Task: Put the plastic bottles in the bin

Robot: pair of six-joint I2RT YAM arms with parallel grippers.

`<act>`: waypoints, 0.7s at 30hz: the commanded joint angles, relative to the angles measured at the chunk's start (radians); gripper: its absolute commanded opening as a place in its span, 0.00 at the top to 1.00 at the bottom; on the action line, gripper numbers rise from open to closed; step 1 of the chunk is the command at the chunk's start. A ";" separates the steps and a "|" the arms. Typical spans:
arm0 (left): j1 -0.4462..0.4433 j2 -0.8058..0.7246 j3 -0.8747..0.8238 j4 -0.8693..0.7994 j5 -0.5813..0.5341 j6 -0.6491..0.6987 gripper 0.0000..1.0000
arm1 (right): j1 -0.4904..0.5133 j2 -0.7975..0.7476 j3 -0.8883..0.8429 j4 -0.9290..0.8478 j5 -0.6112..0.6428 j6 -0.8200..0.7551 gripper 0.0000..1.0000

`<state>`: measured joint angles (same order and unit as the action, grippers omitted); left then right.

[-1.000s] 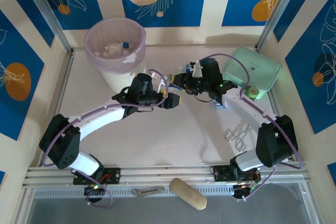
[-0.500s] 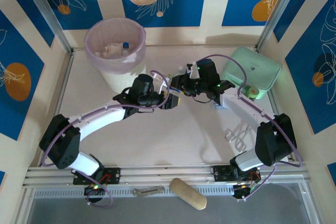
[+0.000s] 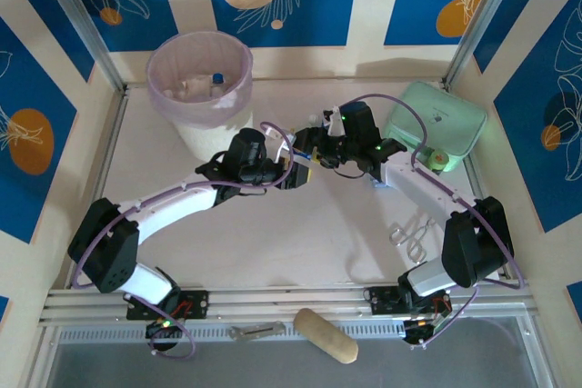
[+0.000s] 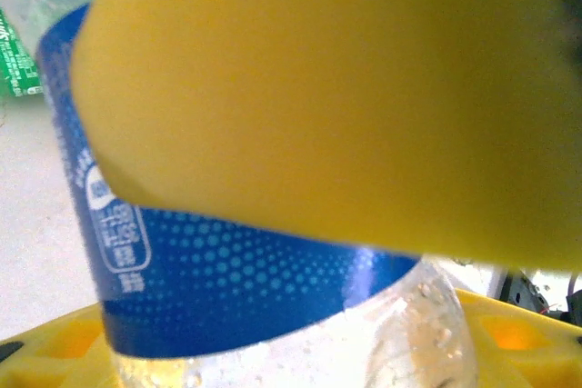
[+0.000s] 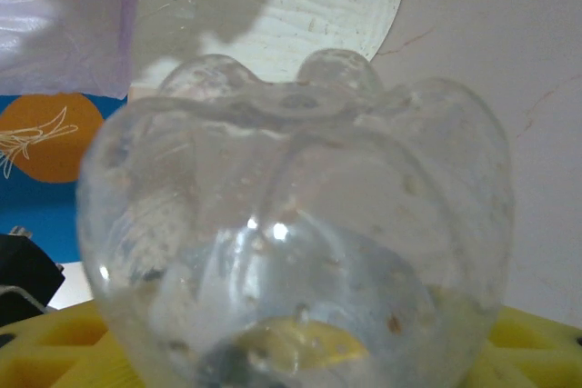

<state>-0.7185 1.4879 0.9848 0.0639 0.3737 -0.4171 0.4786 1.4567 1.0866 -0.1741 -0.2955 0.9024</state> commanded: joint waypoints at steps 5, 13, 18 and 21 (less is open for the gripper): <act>-0.004 -0.015 0.007 -0.003 -0.056 -0.002 0.52 | -0.057 -0.084 -0.041 0.018 -0.016 0.049 0.29; 0.000 -0.027 0.033 -0.064 -0.104 0.039 0.52 | -0.190 -0.216 -0.205 0.118 -0.018 0.152 0.26; 0.021 -0.035 0.154 -0.202 -0.147 0.150 0.50 | -0.234 -0.268 -0.264 0.122 0.018 0.172 0.25; 0.053 -0.039 0.260 -0.297 -0.183 0.246 0.50 | -0.244 -0.275 -0.286 0.126 0.022 0.181 0.24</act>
<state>-0.6964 1.4876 1.1450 -0.1394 0.2417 -0.2878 0.2420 1.2015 0.8223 -0.0643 -0.2840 1.0576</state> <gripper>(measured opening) 0.596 0.756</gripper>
